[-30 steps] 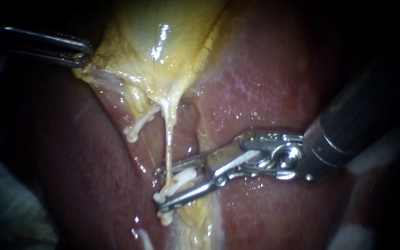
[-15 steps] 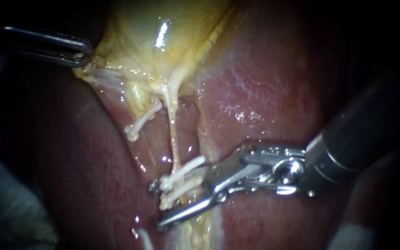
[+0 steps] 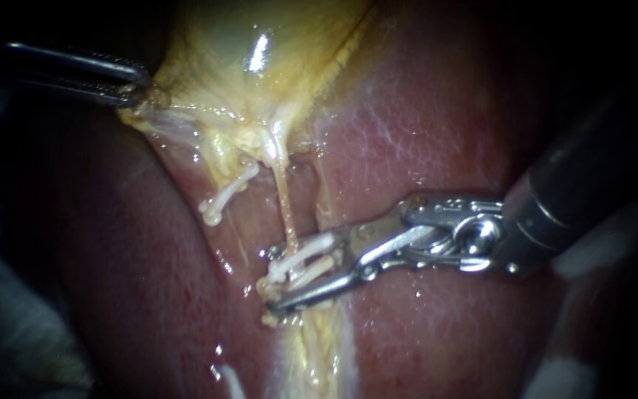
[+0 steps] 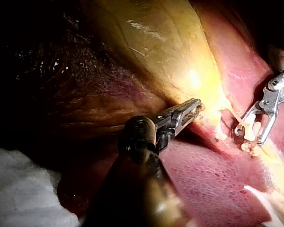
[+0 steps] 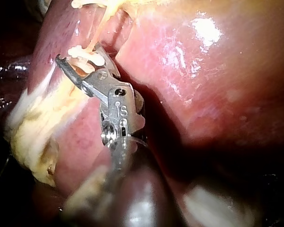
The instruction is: Going back second clip right tube
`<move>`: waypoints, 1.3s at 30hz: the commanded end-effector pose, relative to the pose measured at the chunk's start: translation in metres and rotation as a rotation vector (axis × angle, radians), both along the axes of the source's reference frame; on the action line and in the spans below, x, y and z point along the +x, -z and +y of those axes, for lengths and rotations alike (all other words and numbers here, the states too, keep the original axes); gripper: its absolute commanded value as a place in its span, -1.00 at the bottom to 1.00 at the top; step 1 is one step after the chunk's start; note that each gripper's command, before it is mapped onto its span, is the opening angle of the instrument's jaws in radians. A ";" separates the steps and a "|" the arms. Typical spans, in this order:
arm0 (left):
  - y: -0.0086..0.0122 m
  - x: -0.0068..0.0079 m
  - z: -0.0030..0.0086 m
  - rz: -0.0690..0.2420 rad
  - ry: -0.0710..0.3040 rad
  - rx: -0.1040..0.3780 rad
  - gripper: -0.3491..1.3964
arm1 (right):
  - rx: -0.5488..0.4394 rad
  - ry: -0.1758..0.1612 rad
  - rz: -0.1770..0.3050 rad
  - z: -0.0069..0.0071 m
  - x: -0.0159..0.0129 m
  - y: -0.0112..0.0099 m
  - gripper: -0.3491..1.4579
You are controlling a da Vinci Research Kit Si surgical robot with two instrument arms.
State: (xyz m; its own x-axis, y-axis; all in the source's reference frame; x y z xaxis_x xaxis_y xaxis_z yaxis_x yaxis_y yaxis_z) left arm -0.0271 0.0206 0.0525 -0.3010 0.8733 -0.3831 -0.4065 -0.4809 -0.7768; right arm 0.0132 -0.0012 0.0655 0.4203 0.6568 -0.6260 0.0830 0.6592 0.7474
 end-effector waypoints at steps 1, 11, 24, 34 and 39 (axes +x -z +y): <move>0.0000 0.0000 0.0000 0.000 0.000 0.000 -1.00 | -0.019 -0.003 -0.008 0.0002 -0.0001 0.0000 -0.06; 0.0000 0.0002 0.0000 -0.001 -0.001 0.000 -1.00 | -0.297 0.019 0.021 0.0005 -0.0052 0.0020 -0.06; -0.0001 0.0002 0.0000 -0.001 -0.001 0.000 -1.00 | -0.454 0.093 -0.067 0.0028 -0.0111 0.0082 -0.06; -0.0028 -0.0020 -0.0013 -0.006 -0.011 -0.005 -1.00 | -0.447 0.092 -0.067 0.0036 -0.0118 0.0089 -0.06; -0.0052 -0.0045 -0.0022 -0.012 -0.027 -0.004 -1.00 | -0.447 0.093 -0.066 0.0035 -0.0119 0.0089 -0.06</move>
